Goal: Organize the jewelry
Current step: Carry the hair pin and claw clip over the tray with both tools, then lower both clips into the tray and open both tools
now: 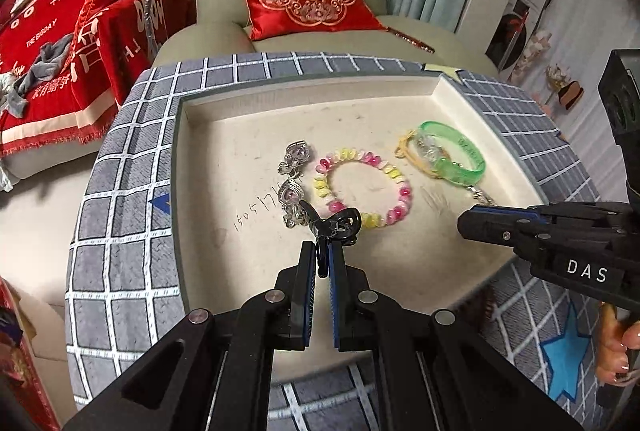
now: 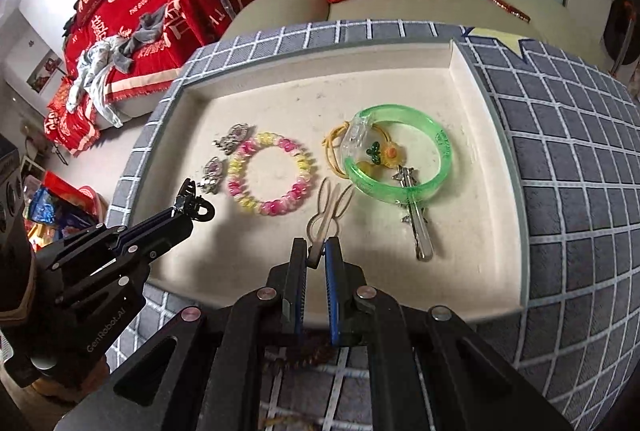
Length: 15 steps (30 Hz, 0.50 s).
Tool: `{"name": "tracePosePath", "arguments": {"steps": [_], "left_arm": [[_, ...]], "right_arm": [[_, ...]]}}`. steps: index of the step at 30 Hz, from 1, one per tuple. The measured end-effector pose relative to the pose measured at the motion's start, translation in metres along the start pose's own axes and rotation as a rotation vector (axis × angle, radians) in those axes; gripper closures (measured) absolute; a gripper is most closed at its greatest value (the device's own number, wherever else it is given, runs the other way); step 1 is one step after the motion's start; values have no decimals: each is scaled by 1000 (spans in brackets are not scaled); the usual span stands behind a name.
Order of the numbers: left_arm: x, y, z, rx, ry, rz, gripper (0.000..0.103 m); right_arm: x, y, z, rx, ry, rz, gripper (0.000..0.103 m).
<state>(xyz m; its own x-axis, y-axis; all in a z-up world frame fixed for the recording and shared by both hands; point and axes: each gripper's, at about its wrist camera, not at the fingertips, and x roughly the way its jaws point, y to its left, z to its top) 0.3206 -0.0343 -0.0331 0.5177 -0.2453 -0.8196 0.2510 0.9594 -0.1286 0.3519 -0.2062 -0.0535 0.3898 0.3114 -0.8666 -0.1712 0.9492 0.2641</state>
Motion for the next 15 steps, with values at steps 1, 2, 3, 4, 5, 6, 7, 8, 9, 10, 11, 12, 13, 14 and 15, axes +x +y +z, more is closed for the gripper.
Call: {"name": "tracePosePath", "arguments": {"steps": [1,2,3,4,5,6,7,8,9,10,11,12,13,14,15], "left_arm": [[2,0,0,0,3,3,82],[5,0,2,0,8,7,82],[7,0,2,1,10,11,82],[10,0,3,2,12,19,82],[13,-1,4,2,13,25,82],[15,0,5,3,12,30,82],[16,0,6,5,13,34,82],[19,0,7,8,14,41,82],[21,-1,7,11,13,47,82],[22,-2,7,17,13,55,82],[22,-3,7,24,8,65,82],[22,-3,7,30,7,73,82],[22,-4,7,35,6,78,81],[22,-5,7,39,5,84,81],[22,-5,7,39,5,87,81]], "right_arm": [[2,-1,1,2,2,-3,93],[5,-4,3,6,3,-11,93],[7,-5,4,7,2,-17,93],[8,-6,6,9,6,-25,93],[10,-9,8,12,2,-36,93],[10,-11,9,15,0,-43,93],[12,-13,11,21,0,-48,93],[13,-16,12,32,-1,-53,93],[13,-18,12,37,-2,-54,93],[14,-20,13,41,-1,-56,93],[15,-22,13,44,0,-58,93],[16,-23,13,46,1,-57,93],[16,-24,13,48,-4,-54,93],[16,-25,13,50,-6,-51,93],[16,-25,13,51,-7,-51,93]]}}
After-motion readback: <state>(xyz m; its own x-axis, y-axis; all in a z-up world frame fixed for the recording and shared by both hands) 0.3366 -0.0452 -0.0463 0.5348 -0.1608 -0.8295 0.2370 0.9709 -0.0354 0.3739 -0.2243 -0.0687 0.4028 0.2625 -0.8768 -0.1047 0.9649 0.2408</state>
